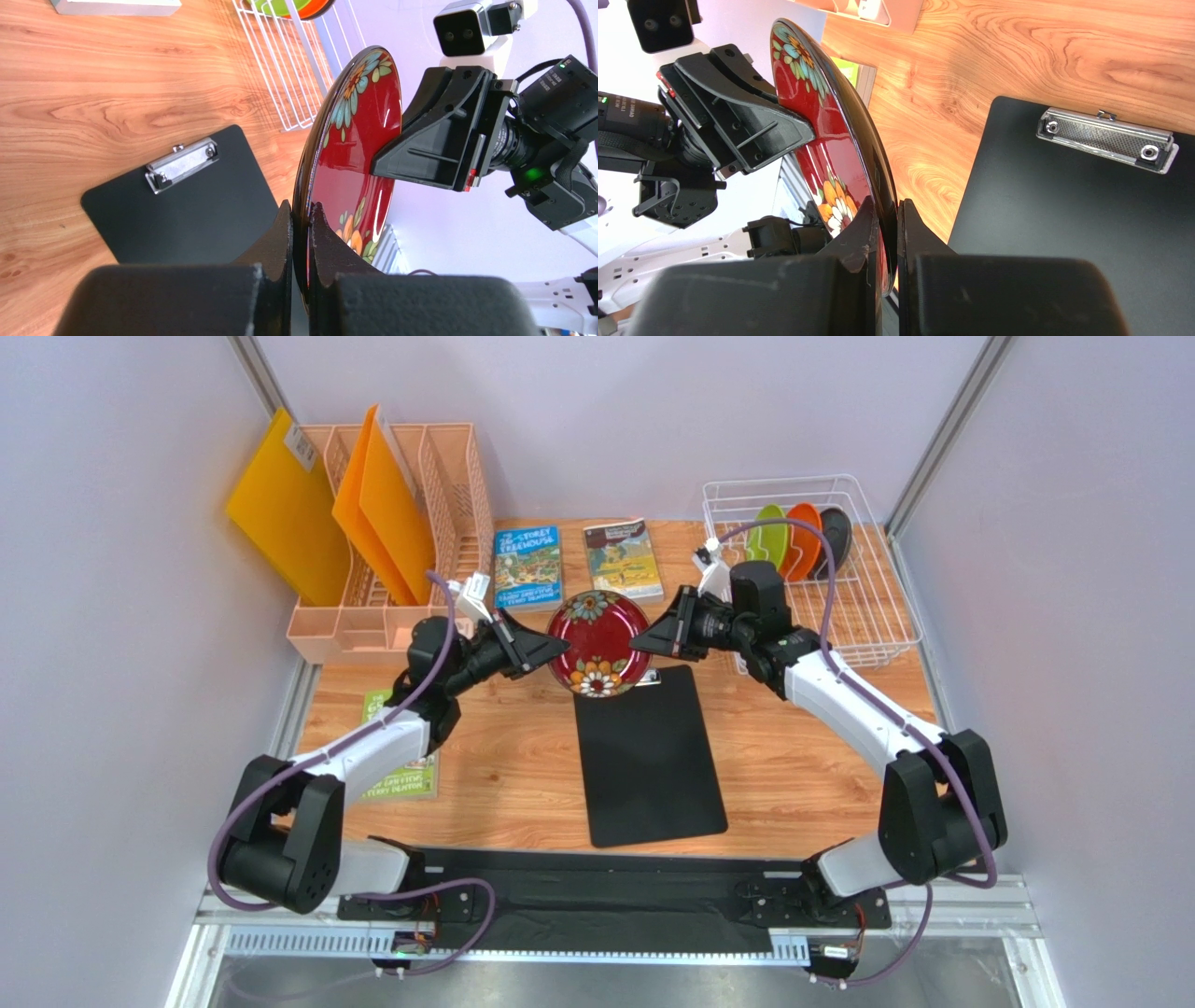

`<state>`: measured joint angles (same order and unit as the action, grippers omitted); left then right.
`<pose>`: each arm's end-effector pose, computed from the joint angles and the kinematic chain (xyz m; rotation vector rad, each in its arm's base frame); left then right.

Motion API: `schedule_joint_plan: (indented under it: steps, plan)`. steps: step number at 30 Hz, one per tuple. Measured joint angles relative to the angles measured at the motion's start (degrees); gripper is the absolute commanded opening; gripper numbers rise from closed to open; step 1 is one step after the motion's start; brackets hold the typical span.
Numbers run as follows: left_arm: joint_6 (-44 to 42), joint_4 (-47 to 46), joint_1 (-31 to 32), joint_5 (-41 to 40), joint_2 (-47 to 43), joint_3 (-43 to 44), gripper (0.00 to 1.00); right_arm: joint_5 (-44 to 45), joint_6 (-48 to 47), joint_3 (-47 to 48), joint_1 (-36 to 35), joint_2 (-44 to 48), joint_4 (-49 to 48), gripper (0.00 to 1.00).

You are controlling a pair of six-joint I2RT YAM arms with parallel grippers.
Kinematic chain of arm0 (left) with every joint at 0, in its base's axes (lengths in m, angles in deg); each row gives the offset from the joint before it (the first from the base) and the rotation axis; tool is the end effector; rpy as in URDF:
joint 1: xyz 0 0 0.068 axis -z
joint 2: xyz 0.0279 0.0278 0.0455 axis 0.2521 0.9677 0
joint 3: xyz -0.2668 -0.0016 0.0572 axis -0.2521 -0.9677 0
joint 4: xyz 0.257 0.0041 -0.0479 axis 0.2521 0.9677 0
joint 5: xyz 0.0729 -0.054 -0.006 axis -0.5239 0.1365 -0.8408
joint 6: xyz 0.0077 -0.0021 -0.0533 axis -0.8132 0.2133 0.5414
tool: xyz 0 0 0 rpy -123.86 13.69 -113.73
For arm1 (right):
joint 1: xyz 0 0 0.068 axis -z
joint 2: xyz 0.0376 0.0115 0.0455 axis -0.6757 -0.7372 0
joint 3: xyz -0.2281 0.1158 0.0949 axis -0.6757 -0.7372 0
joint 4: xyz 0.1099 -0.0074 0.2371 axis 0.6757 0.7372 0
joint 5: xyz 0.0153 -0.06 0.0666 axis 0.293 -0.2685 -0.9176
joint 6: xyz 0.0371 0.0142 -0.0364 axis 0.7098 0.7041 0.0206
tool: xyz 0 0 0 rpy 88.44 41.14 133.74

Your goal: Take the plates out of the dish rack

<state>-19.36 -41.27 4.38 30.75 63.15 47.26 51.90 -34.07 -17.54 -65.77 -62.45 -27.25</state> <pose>0.2620 -0.1094 0.2420 -0.1322 1.8879 -1.3708 0.2937 0.1486 0.2819 -0.1190 2.2395 1.2592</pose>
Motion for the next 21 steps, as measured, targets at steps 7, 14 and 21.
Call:
schedule_joint_plan:
  steps: [7, 14, 21]
  plan:
    - [-1.07, 2.91, 0.26, -1.62, -1.88, -0.17, 0.0, -0.74, 0.02, 0.02, 0.02, -0.76, -0.26, 0.47]
    - [-7.98, 13.49, 1.27, -10.23, -9.92, -3.89, 0.0, -1.18, -0.59, 0.74, -1.09, -2.91, 1.03, 0.64]
    - [-12.26, 25.79, 1.09, -21.97, -15.63, -8.94, 0.0, 0.24, -2.95, 3.17, 0.35, -3.41, 3.19, 0.65]
